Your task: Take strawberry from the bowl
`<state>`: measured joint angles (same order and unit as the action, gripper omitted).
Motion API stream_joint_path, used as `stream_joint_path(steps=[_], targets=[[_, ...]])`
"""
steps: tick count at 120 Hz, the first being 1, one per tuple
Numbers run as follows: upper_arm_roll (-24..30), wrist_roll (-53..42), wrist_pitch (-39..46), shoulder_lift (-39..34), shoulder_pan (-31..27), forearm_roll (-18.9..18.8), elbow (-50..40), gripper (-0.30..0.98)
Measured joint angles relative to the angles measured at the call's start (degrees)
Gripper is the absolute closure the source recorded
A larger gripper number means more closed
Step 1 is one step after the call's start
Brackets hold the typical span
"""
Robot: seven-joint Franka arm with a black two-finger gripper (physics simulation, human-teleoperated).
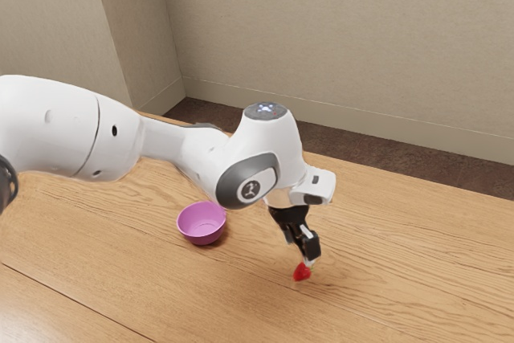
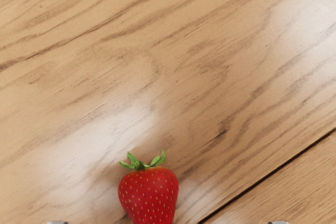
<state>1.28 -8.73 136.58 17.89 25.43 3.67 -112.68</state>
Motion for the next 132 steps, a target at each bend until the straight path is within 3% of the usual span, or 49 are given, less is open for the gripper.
stream_joint_path(steps=[12, 28, 40, 59, 132], targets=[[-2.0, 1.8, -4.1, -5.5, 0.4, 0.0, 2.6, 0.12], [-6.2, 4.2, -19.0, -14.4, -1.7, -2.2, 13.6, 0.07], [-6.5, 4.8, -30.3, -22.3, -7.3, -6.4, 16.3, 0.04], [-9.0, 2.1, -41.2, -23.8, -19.8, -8.0, 20.4, 0.02], [-5.3, 4.9, -48.7, -21.8, -18.7, -8.0, 20.1, 0.0]])
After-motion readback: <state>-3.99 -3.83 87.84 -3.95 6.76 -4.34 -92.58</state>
